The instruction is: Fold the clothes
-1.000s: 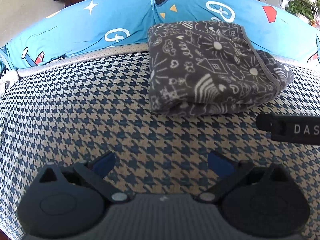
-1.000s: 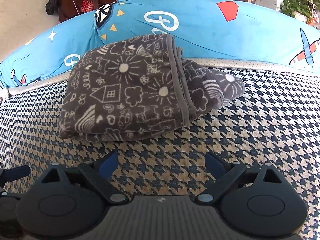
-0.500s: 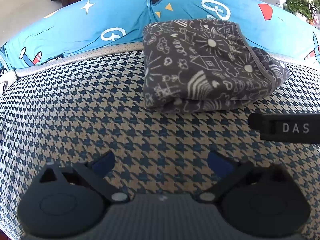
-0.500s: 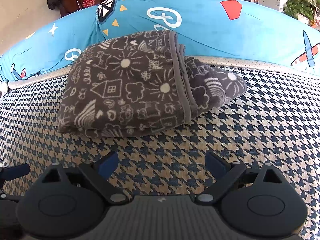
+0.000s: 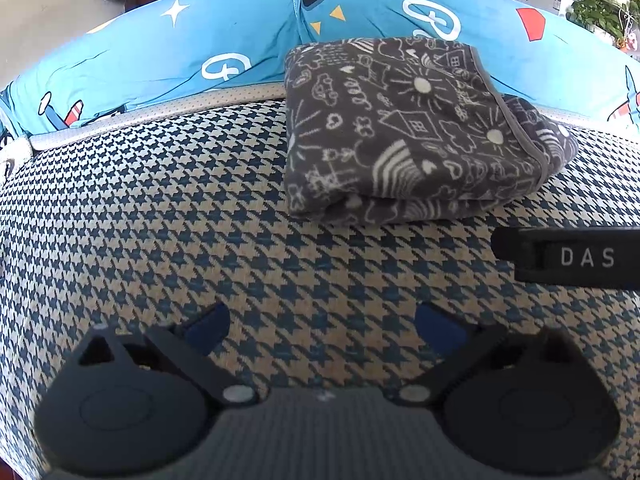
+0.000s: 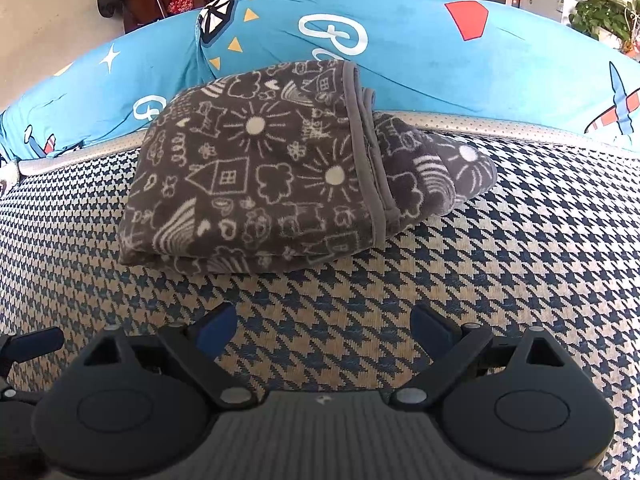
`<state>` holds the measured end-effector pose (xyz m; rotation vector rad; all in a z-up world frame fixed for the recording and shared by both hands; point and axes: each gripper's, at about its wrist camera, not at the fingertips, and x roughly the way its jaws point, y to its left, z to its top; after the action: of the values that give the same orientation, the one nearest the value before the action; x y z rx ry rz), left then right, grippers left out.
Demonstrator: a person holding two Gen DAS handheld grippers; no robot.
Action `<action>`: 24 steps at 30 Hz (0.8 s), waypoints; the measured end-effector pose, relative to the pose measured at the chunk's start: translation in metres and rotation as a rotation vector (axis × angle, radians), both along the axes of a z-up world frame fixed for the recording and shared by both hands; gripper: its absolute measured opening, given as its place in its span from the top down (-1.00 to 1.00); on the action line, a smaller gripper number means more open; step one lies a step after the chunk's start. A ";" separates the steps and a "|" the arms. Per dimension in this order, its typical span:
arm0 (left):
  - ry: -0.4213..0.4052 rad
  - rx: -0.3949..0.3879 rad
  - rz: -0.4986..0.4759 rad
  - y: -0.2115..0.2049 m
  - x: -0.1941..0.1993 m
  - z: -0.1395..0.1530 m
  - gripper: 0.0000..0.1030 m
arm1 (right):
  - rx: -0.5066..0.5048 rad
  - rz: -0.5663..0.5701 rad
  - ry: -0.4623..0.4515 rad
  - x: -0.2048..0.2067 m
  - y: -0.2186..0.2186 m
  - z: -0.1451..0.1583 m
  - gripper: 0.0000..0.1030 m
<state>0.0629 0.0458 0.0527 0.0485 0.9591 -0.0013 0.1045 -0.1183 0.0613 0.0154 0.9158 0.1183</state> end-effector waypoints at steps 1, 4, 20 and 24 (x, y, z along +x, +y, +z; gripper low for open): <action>0.001 -0.001 0.000 0.000 0.000 0.000 -1.00 | -0.001 0.001 0.001 0.000 0.000 0.000 -0.83; 0.005 -0.003 0.002 0.001 0.000 -0.001 -1.00 | -0.001 0.002 0.002 0.000 0.000 0.000 -0.83; 0.020 0.012 0.004 0.001 0.000 -0.003 -1.00 | -0.001 0.007 0.001 0.000 0.001 -0.001 -0.83; 0.021 0.017 0.002 0.001 0.000 -0.003 -1.00 | -0.002 0.007 0.001 -0.001 0.001 -0.001 -0.83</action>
<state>0.0631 0.0465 0.0500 0.0628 0.9803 0.0083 0.1038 -0.1171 0.0607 0.0098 0.9173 0.1241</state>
